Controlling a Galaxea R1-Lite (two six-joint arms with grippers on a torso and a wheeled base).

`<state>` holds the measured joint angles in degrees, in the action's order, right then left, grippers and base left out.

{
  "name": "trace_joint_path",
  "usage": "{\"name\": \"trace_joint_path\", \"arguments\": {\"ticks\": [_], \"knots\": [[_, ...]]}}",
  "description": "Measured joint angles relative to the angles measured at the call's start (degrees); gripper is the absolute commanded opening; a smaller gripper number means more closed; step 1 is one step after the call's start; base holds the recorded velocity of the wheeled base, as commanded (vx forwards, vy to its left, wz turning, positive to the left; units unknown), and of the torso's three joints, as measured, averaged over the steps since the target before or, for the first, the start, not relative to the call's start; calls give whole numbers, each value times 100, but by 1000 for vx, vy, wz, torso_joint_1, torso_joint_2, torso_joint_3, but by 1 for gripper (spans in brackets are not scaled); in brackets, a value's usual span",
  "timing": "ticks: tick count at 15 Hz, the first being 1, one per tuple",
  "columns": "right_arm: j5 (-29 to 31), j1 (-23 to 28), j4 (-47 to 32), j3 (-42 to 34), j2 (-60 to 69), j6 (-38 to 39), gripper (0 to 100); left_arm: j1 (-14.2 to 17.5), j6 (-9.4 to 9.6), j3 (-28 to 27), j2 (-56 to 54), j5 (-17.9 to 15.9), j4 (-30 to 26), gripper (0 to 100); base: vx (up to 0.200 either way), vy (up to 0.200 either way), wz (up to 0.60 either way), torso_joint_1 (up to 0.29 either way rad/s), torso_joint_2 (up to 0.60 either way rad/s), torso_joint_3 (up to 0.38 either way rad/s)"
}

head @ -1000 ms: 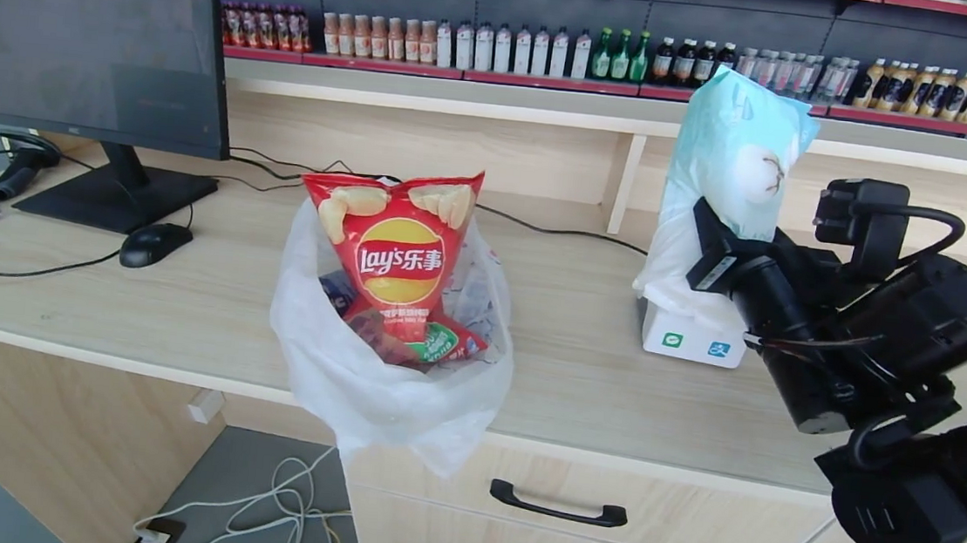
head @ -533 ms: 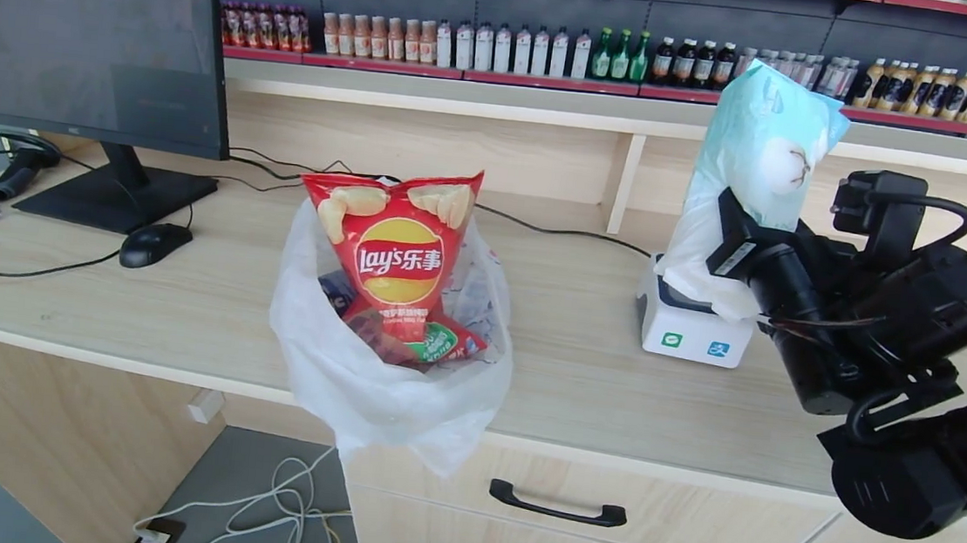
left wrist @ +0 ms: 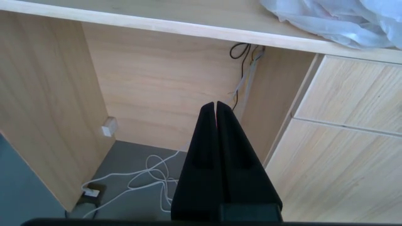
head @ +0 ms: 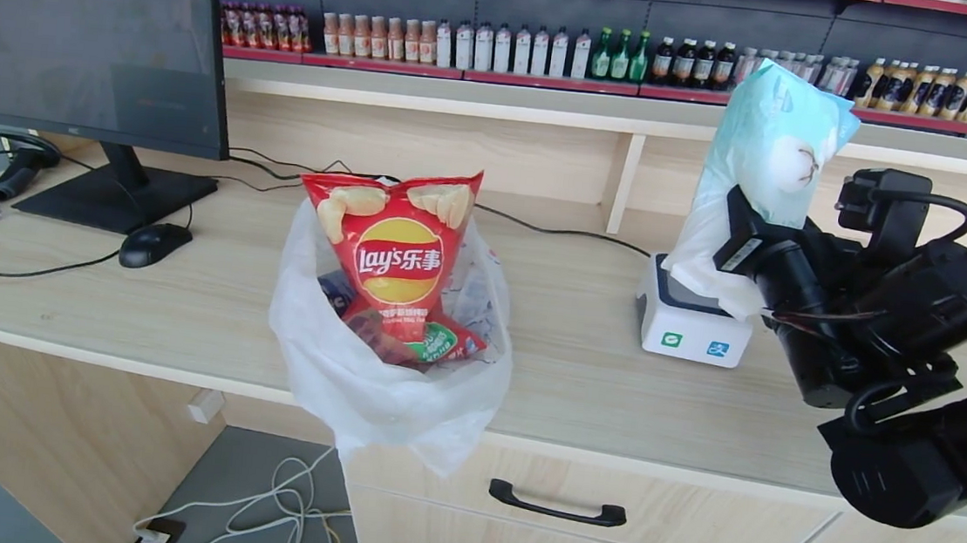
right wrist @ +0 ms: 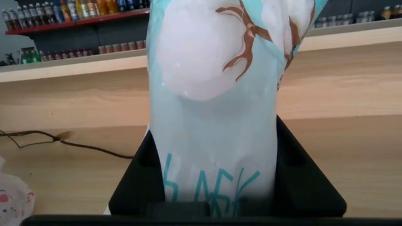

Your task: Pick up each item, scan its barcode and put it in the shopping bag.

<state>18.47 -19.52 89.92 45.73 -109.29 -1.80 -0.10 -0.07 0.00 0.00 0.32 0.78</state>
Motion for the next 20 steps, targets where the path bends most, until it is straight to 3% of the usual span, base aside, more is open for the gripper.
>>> {"name": "trace_joint_path", "arguments": {"ticks": [12, 17, 20], "knots": [[-9, -126, 5, -130, 146, 4, 0, 0, -9, 0, 0, 1, -2, 0, 0, 0, 0, 0, 0, 0], [-24, -584, -12, -315, 416, -2, 0, 2, -9, 0, 2, 0, -2, 0, -200, 0, 0, 8, 6, 4], [-38, -813, -4, -297, 553, -9, 0, -1, -9, 0, 0, 0, 1, 0, 0, 0, 0, 0, 0, 0]]}}
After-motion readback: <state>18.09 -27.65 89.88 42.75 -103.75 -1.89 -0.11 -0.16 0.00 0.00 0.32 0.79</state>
